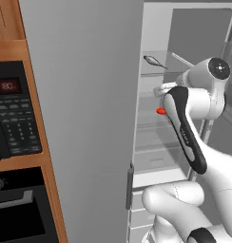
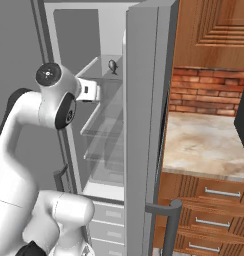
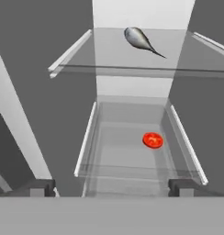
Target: Take the fish out of the fridge, briefly rinse it in the sink, and place it on the tray next to the sink.
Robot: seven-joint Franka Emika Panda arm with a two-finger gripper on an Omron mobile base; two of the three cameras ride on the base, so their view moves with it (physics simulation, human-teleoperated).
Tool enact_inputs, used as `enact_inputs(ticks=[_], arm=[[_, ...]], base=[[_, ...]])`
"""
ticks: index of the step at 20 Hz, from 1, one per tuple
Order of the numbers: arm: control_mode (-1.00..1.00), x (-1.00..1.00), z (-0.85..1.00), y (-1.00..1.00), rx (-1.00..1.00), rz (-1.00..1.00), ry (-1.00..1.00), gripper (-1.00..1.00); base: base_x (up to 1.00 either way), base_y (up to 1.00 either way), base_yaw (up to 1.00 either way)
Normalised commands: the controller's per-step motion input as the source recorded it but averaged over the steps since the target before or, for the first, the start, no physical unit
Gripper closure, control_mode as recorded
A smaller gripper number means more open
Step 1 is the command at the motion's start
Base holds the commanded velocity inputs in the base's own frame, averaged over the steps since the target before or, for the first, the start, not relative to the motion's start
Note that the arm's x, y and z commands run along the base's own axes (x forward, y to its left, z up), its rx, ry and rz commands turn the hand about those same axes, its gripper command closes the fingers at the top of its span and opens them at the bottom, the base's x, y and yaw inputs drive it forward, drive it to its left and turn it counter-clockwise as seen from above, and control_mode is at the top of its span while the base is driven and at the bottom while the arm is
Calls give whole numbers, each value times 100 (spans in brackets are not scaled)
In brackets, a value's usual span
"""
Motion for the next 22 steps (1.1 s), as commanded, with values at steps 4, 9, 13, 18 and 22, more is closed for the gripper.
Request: enact_inputs(ticks=[4, 9, 13, 18, 22], arm=[[-100, 1, 61, -44, 0, 0, -34, -100], [-100, 20, 61, -35, 1, 0, -21, -100], [-100, 35, 53, -26, 5, 0, -1, -100], [-100, 53, 17, -5, 1, 0, 10, -100], [-100, 36, 3, 0, 0, 0, 7, -100]], base=[[0, 0, 0], [0, 0, 0], [0, 0, 0], [0, 0, 0], [0, 0, 0]])
